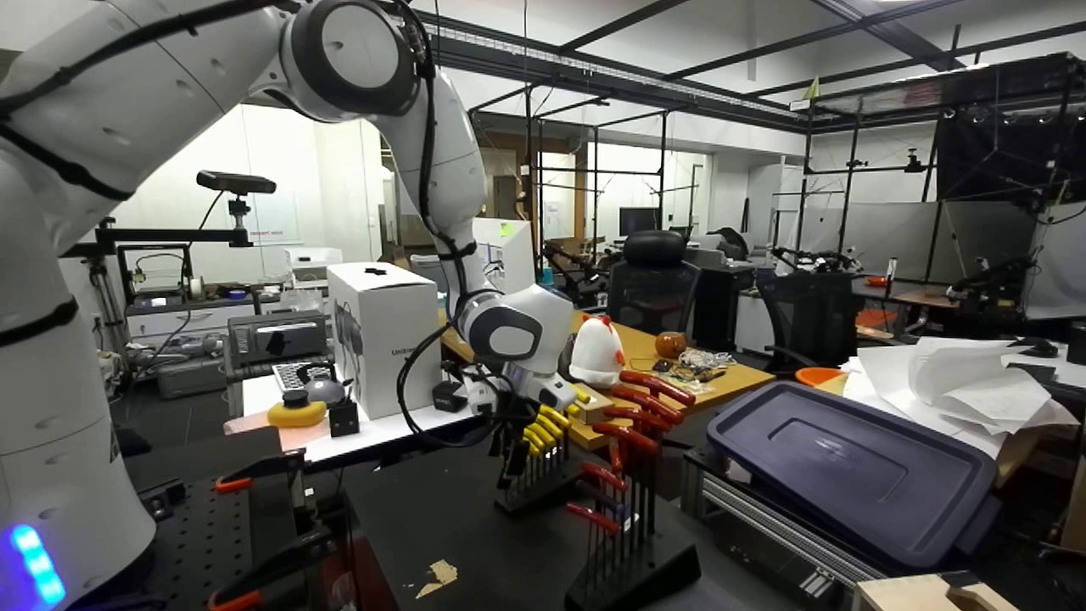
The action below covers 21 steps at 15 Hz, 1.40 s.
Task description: Remove two yellow wrenches from the stand.
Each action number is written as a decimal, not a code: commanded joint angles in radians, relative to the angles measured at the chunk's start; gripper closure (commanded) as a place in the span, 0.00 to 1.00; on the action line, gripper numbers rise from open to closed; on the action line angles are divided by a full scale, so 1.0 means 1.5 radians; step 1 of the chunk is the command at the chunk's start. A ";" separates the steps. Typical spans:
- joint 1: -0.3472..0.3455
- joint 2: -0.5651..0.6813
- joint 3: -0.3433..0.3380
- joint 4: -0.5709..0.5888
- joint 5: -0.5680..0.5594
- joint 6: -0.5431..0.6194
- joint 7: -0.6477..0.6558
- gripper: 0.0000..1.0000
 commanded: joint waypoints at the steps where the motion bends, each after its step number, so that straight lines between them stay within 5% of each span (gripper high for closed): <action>1: 0.000 0.023 0.013 0.015 0.009 0.026 -0.007 0.00; 21: 0.132 0.017 -0.081 0.018 -0.188 0.027 0.013 0.00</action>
